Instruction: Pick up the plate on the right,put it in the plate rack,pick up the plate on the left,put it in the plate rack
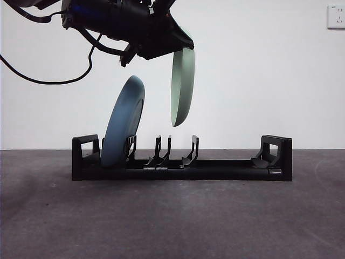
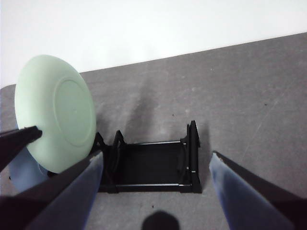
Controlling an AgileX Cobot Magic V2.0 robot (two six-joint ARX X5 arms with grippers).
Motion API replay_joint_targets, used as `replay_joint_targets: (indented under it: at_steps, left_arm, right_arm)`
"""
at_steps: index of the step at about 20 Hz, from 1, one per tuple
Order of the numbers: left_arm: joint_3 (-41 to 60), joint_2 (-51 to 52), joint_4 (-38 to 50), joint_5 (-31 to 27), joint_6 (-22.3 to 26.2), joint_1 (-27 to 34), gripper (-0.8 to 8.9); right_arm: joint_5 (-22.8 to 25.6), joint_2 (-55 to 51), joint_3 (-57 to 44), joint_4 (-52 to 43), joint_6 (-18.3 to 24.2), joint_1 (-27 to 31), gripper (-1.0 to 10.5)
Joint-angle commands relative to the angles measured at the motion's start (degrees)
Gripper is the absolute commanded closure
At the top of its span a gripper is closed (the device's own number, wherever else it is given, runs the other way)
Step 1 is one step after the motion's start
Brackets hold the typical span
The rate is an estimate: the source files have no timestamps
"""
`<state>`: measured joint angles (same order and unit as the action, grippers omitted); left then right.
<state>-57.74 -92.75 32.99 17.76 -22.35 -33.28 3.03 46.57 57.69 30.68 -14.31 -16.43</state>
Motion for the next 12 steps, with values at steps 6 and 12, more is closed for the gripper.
replay_joint_targets:
  at_steps: [6,12]
  left_arm:
    - [0.13,-3.17,0.90,0.55,1.40,0.00,8.22]
    - [-2.86,-6.12,-4.48,1.55,5.42,-0.28,8.22]
  right_arm:
    - [-0.07,-0.07,0.22,-1.90,0.28,-0.04,5.7]
    - [-0.09,-0.07,0.22,-1.86,0.28,-0.09,5.7]
